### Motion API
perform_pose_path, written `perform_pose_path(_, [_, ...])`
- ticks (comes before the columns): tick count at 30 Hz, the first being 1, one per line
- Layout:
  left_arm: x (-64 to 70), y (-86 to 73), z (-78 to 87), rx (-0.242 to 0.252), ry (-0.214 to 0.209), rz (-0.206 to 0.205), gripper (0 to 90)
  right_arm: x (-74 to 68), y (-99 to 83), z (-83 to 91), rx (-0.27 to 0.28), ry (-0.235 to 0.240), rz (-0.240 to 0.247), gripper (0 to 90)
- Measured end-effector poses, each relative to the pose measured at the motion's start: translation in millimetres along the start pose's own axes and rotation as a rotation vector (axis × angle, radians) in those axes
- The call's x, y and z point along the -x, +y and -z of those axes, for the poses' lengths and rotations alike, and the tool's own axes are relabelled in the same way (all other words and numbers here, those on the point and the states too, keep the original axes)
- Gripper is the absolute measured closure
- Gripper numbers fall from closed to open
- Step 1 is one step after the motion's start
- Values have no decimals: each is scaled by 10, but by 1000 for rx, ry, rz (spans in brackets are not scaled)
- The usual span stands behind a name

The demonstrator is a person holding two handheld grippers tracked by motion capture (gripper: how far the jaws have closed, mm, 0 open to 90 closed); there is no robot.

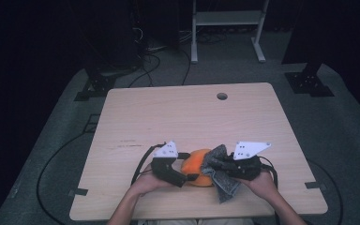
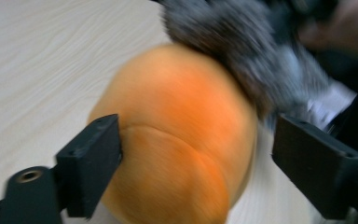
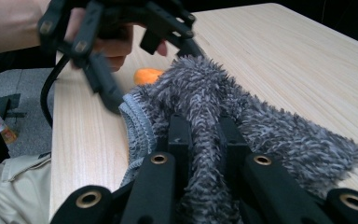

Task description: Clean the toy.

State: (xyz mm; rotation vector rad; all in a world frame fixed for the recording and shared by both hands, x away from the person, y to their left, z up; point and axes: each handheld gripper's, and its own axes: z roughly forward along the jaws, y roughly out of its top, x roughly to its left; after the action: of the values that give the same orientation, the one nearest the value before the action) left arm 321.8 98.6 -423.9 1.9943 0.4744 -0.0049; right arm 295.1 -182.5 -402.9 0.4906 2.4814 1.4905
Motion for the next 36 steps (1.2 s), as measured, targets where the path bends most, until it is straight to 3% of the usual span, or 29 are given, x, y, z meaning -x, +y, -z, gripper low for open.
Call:
perform_pose_path(1, [-21, -13, -49, -41, 23, -2, 140, -16, -15, -5, 5, 2, 8, 788])
perform_pose_path(5, [-12, -26, -100, -55, 37, -13, 249, 12, -97, 43, 6, -14, -3, 789])
perform_pose_path(7, [14, -23, -100, -67, 45, -32, 258, 76, -206, 106, 19, -15, -39, 790])
perform_pose_path(8, [25, -27, -99, -70, 45, -42, 263, 141, -317, 172, 6, -26, -80, 790])
perform_pose_path(10, [40, -34, -93, -77, 42, -63, 263, 168, -370, 204, -2, -35, -96, 790])
perform_pose_path(11, [51, -47, -85, -77, 39, -69, 262, 213, -471, 254, -34, -60, -120, 790])
perform_pose_path(15, [76, -76, -75, -71, 39, -82, 262, 272, -614, 300, -77, -65, -163, 789])
perform_pose_path(17, [82, -74, -75, -73, 40, -86, 262, 265, -599, 317, -58, -58, -171, 789])
perform_pose_path(19, [91, -69, -84, -76, 31, -94, 264, 226, -434, 346, 32, -14, -148, 790])
perform_pose_path(23, [155, -41, -106, -87, 24, -138, 257, 176, -249, 270, 58, 10, -111, 789])
perform_pose_path(25, [144, -6, -85, -93, 25, -106, 185, 149, -220, 172, 19, 5, -81, 789])
perform_pose_path(27, [103, 37, -85, -108, 59, -49, 63, 134, -263, 130, 24, 19, -99, 789])
perform_pose_path(28, [82, 46, -111, -131, 61, -31, 63, 134, -263, 130, 24, 19, -99, 789])
perform_pose_path(29, [62, 41, -158, -152, 26, -12, 64, 130, -273, 138, 26, 18, -99, 789])
perform_pose_path(30, [64, 35, -182, -157, 22, -13, 86, 124, -278, 151, 21, 20, -105, 789])
perform_pose_path(31, [99, 48, -183, -141, 33, -51, 212, 110, -274, 170, 11, 3, -92, 789])
perform_pose_path(32, [99, 48, -183, -141, 33, -51, 282, 104, -267, 188, 10, -4, -86, 789])
perform_pose_path(33, [159, 82, -141, -78, 70, -134, 337, 103, -255, 210, 13, -11, -82, 789])
perform_pose_path(34, [159, 82, -141, -78, 70, -134, 359, 103, -237, 236, 20, -20, -75, 789])
perform_pose_path(35, [200, 127, -122, -38, 126, -224, 368, 103, -212, 257, 27, -33, -67, 789])
perform_pose_path(36, [200, 127, -122, -38, 126, -224, 369, 103, -212, 257, 27, -33, -67, 789])
